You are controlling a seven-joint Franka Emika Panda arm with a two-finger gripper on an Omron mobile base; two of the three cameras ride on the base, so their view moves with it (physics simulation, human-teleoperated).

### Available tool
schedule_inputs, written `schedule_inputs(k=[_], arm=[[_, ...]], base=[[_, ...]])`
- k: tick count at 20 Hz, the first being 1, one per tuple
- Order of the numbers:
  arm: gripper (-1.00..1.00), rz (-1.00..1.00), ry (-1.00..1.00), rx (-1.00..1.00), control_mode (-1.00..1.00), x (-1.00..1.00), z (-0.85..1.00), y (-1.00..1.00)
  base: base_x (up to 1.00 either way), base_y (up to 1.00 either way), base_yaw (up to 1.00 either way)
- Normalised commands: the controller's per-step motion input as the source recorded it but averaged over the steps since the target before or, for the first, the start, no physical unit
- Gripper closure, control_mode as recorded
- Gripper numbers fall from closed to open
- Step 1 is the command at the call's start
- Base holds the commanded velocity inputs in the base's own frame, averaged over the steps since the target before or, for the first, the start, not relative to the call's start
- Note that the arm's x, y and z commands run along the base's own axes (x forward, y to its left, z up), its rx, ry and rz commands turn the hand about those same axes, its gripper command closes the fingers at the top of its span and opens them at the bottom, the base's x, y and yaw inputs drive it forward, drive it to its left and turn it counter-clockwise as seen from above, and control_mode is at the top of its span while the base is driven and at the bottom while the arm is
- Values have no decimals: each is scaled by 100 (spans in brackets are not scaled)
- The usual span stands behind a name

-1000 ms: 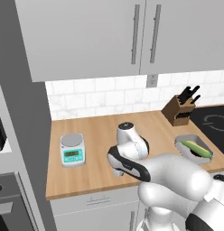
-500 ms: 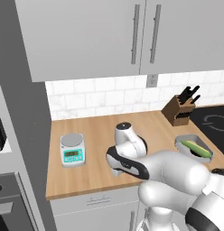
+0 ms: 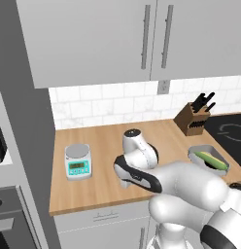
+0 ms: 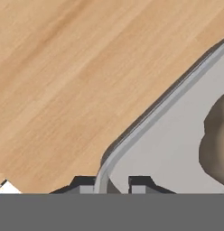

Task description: Take the meat container that has the steak and place it on the second highest rack of the freezer. Then take the vegetable container that has the avocado and corn and place it on the highest rack of the freezer.

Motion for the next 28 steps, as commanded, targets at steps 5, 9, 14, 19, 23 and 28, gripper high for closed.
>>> schedule_inputs(k=[5,9,14,19,23,28], arm=[[100,0,0,-5,-100,-15,67,0],[100,0,0,-7,-100,-24,76,0],[100,0,8,-19,-100,-9,92,0],[100,0,12,-14,-100,-18,81,-4],[100,0,7,0,-100,-48,38,-24],[100,1,-1,7,-100,-74,23,-26]], base=[[0,0,0],[0,0,0],[0,0,0],[0,0,0],[0,0,0],[0,0,0]])
